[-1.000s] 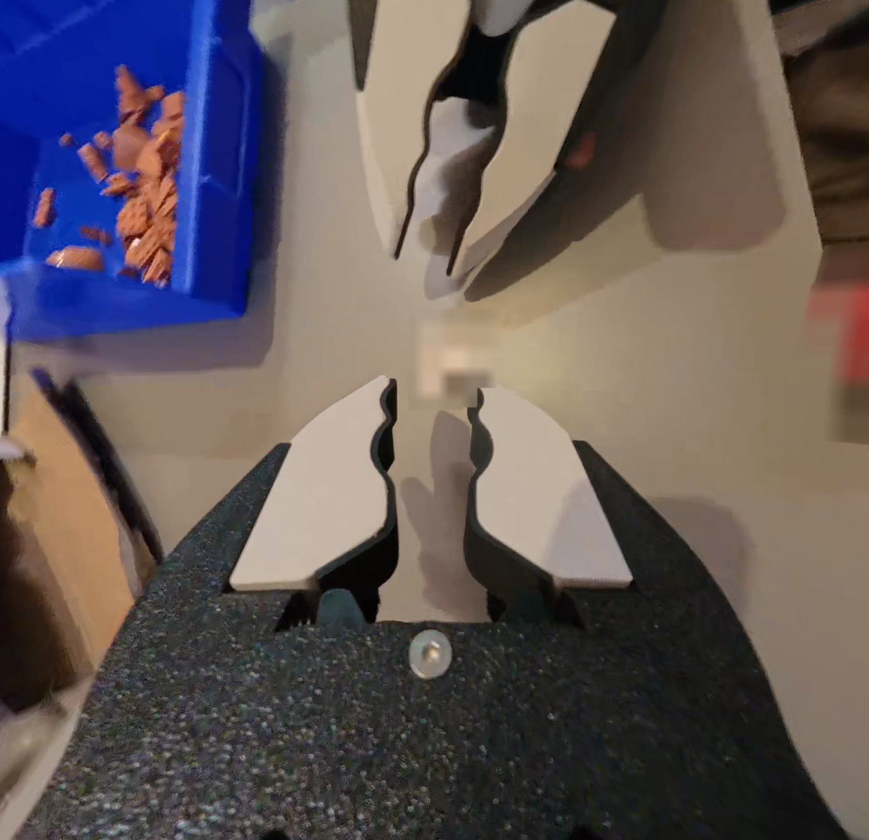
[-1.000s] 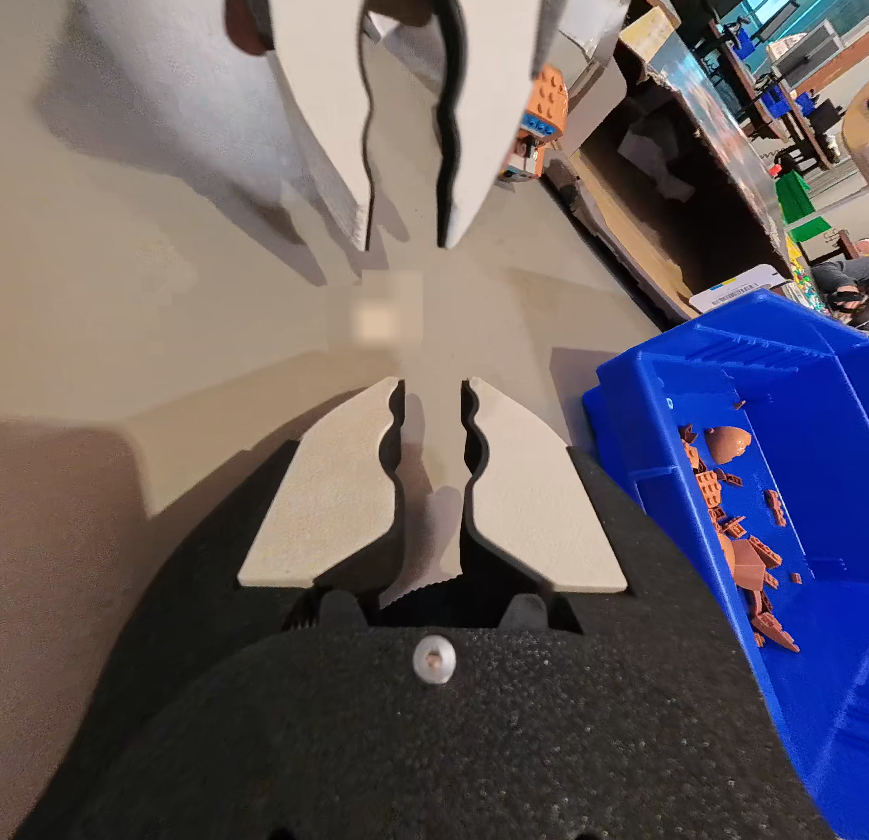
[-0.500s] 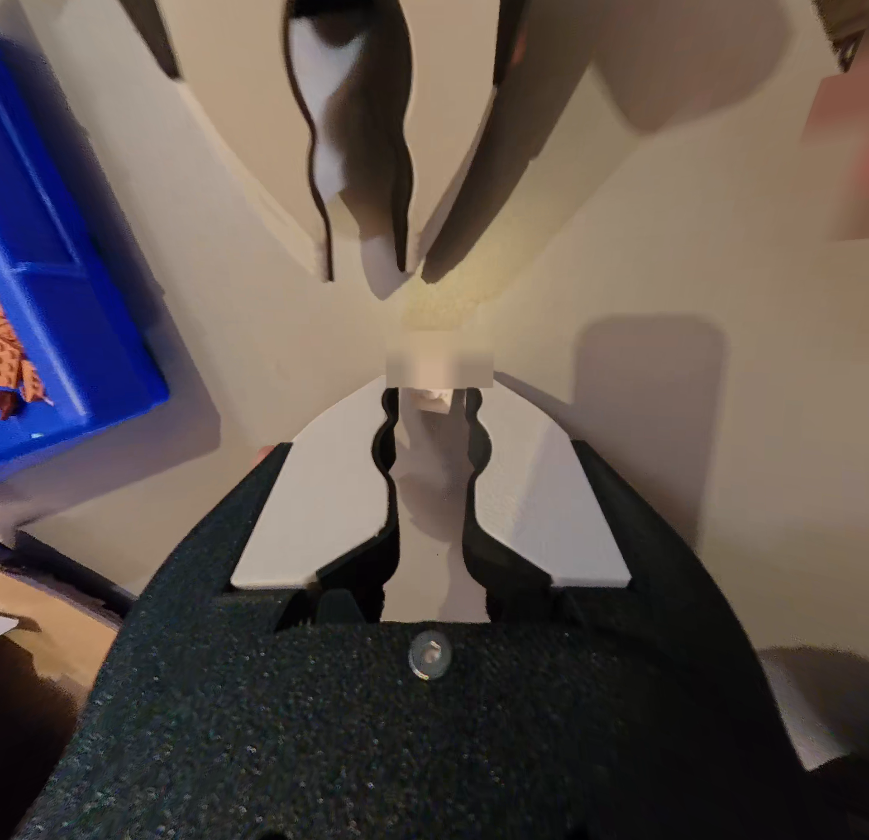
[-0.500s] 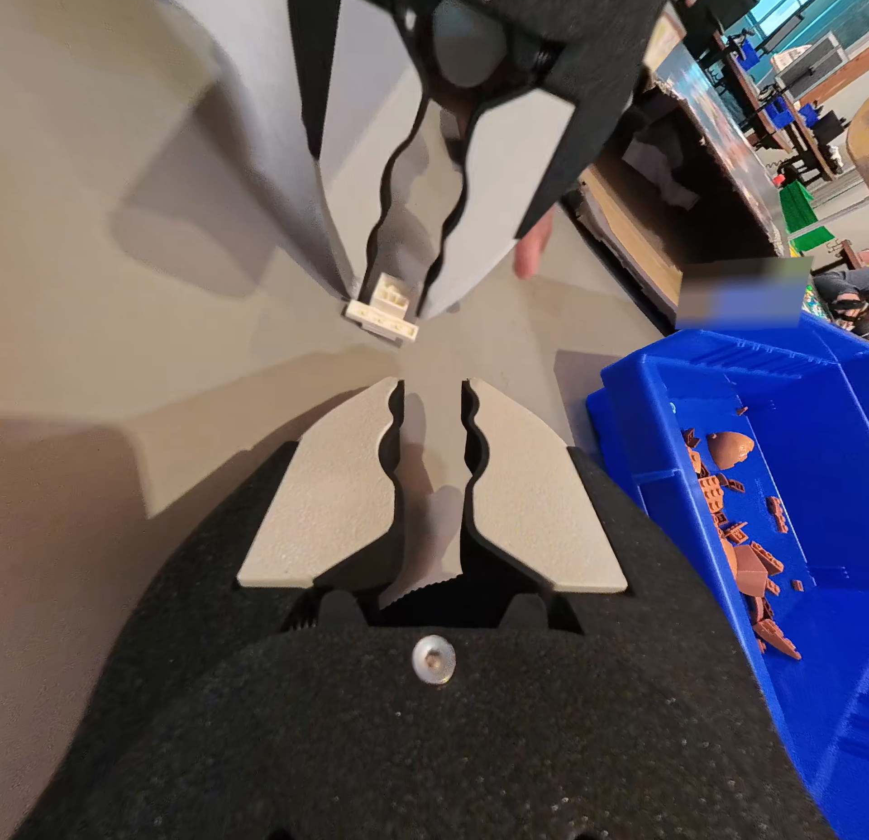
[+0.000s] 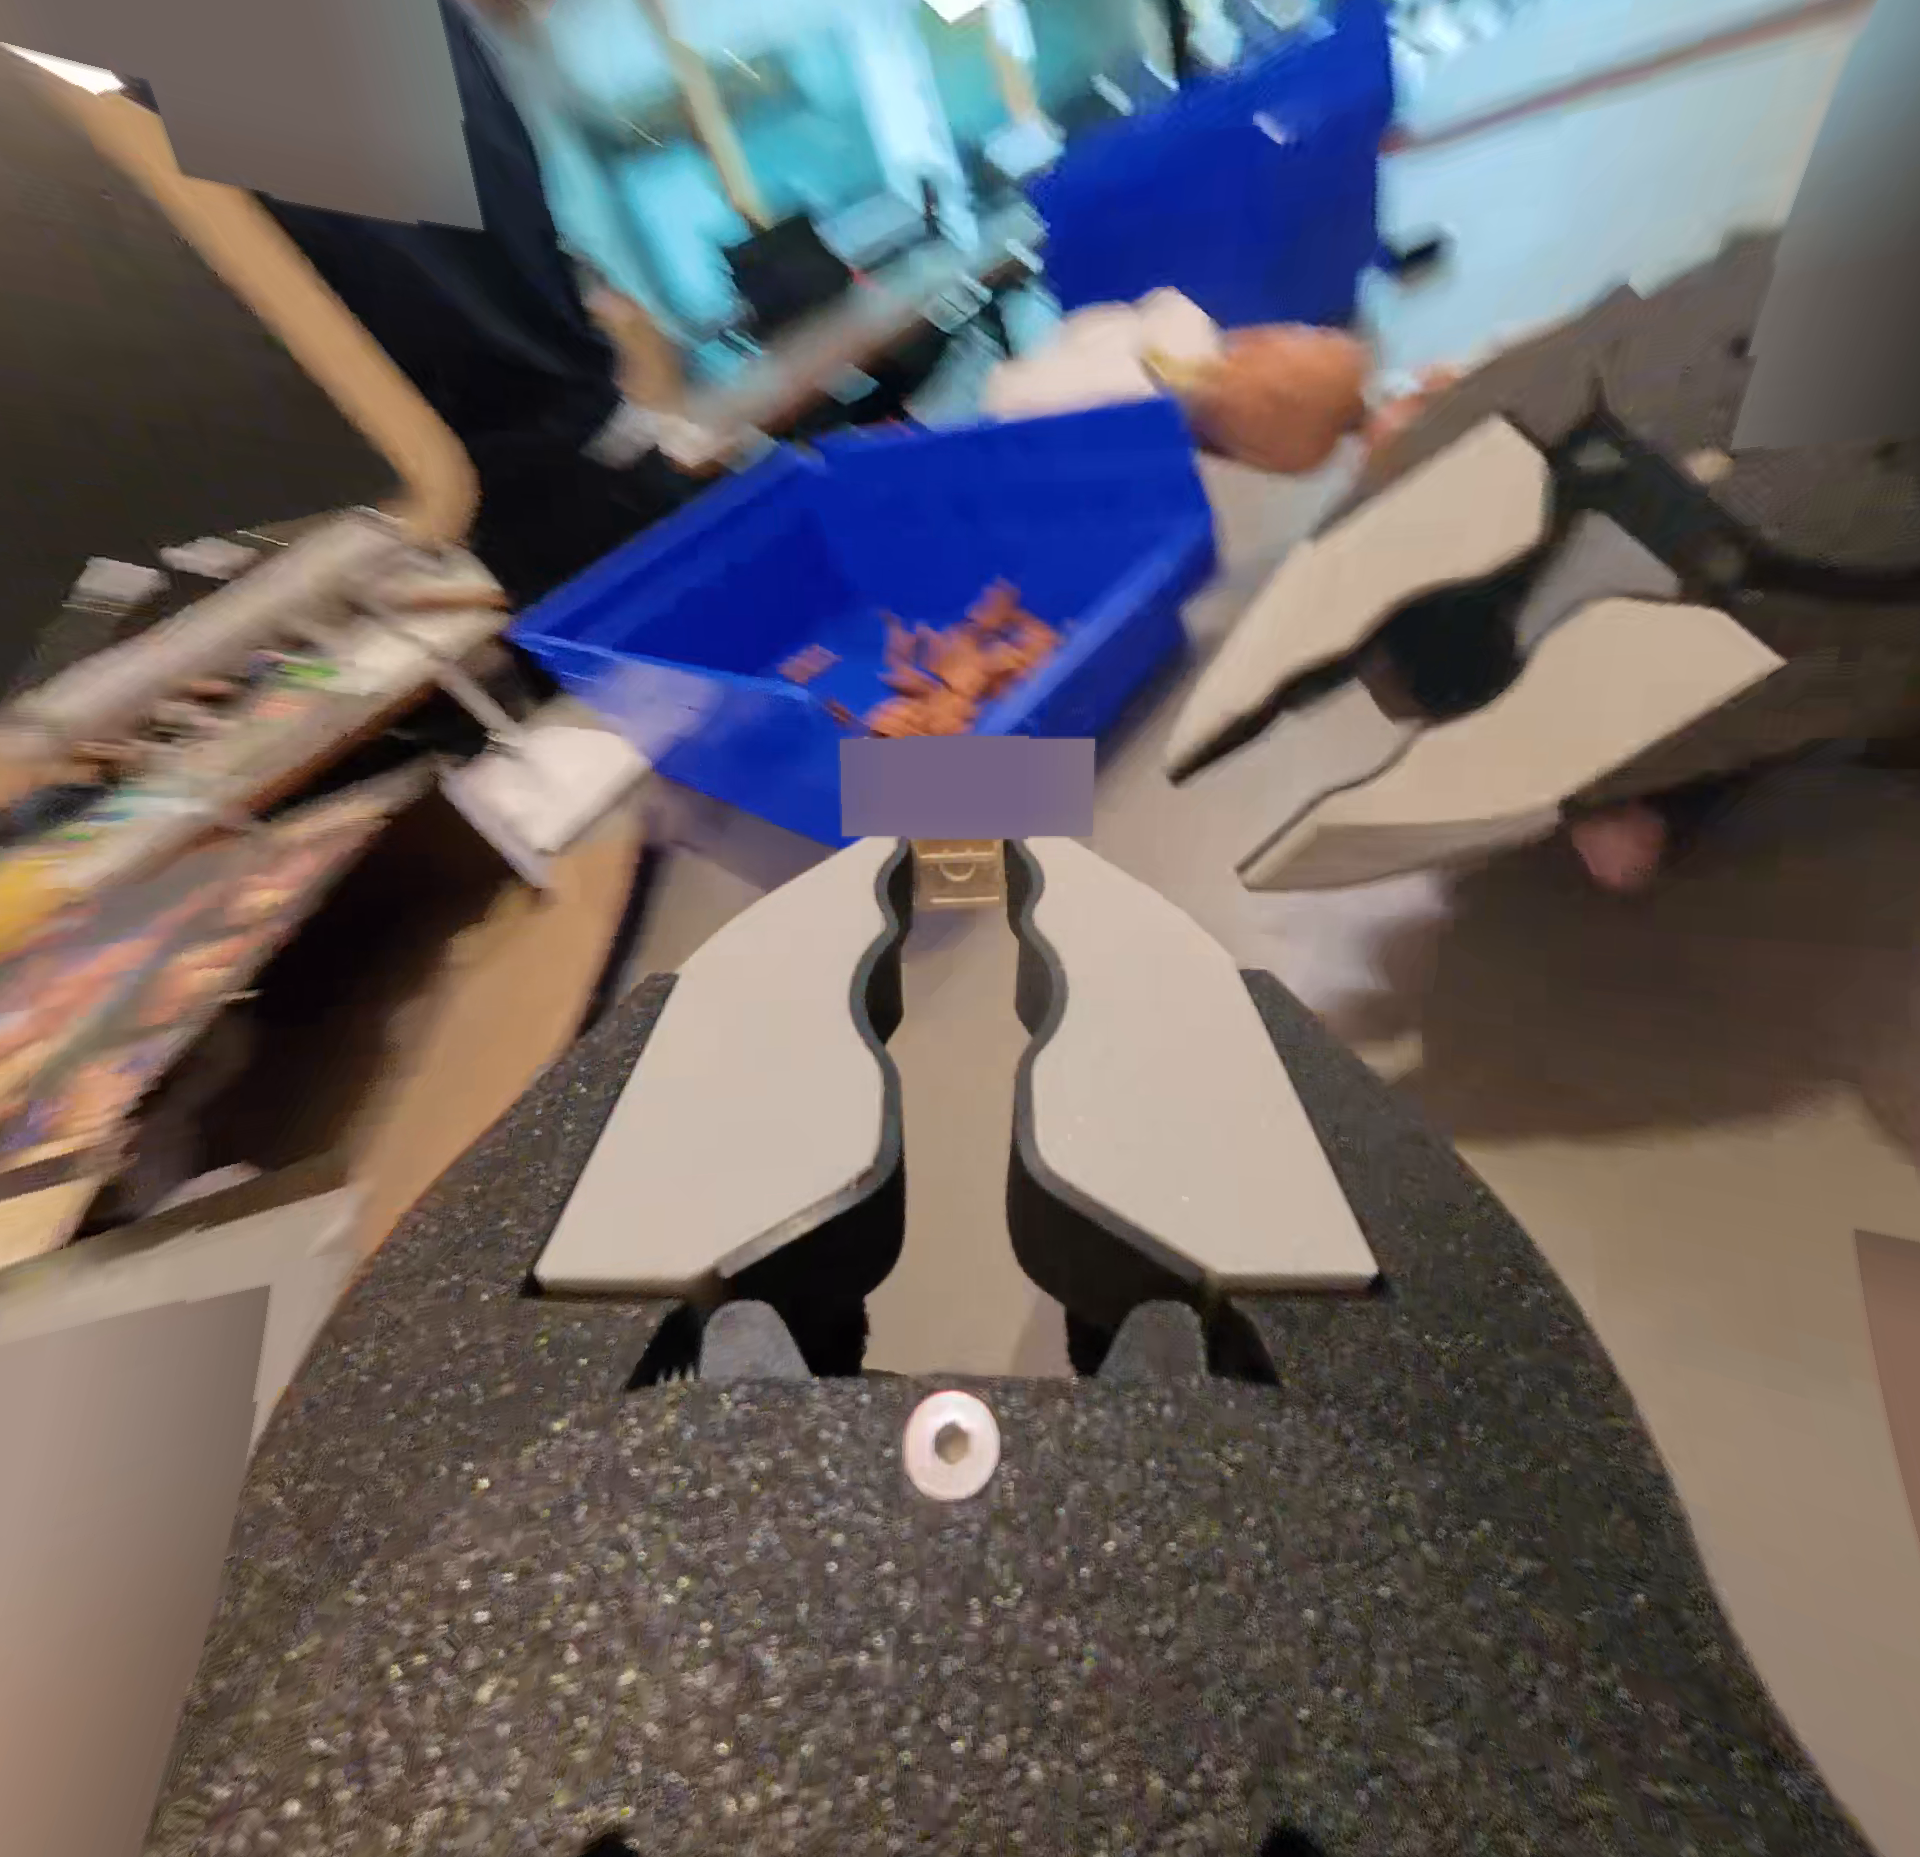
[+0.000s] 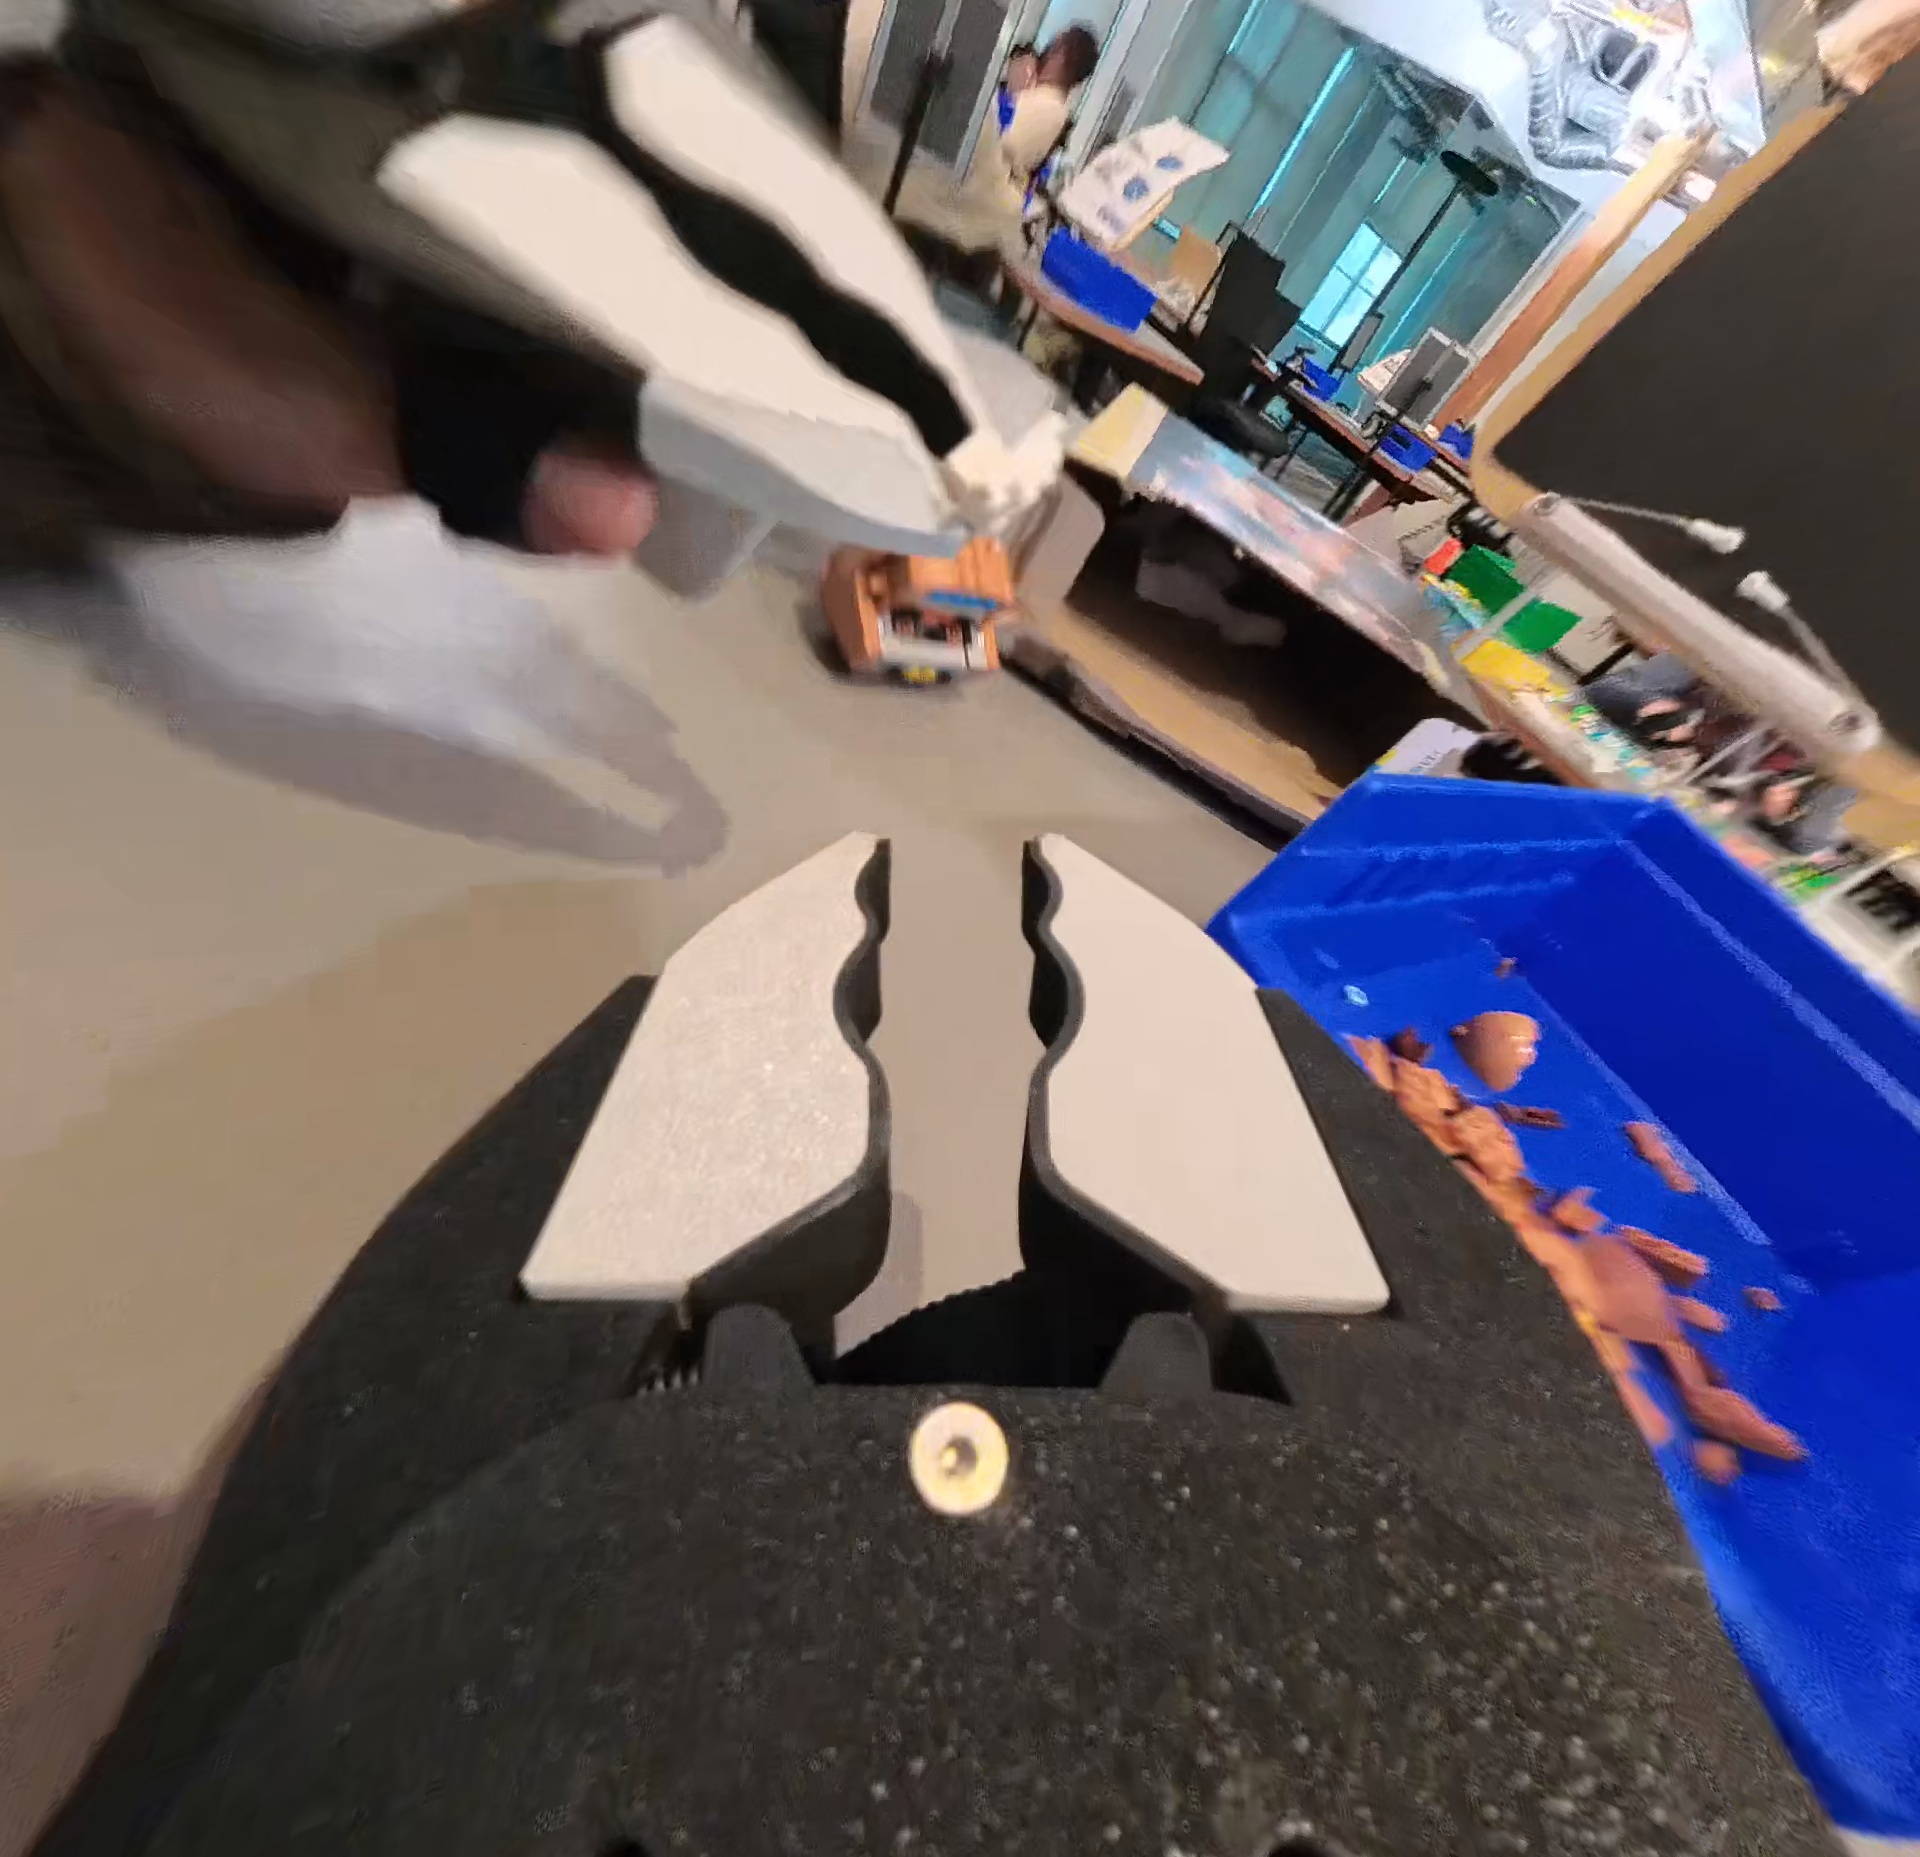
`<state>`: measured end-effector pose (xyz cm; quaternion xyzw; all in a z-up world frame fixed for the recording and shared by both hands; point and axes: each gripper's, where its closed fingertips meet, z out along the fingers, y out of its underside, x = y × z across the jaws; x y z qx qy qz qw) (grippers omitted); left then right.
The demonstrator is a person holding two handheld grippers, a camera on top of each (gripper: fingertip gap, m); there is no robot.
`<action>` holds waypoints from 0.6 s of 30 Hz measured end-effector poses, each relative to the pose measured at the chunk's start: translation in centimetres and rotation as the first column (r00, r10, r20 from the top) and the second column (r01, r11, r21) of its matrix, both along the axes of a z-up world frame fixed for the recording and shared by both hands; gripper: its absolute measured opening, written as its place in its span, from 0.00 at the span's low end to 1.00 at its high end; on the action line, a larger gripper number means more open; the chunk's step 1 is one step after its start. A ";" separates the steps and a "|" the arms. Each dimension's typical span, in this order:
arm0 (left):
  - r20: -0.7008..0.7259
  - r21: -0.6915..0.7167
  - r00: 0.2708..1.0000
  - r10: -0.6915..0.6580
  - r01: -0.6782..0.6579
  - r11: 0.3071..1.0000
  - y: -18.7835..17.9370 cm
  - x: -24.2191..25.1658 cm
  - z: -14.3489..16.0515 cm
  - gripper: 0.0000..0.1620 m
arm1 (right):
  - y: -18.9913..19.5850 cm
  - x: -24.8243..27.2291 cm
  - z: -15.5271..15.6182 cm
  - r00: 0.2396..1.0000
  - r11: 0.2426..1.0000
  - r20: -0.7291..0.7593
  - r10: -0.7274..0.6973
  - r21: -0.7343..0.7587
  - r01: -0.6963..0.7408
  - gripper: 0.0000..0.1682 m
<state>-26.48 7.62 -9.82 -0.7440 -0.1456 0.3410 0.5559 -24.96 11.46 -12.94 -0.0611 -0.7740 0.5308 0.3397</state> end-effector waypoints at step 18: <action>-0.414 -0.121 0.887 0.207 -0.279 0.953 -0.8 0.8 1.3 0.10 | -4.1 0.5 4.6 0.923 0.888 0.362 0.129 -0.456 0.054 0.03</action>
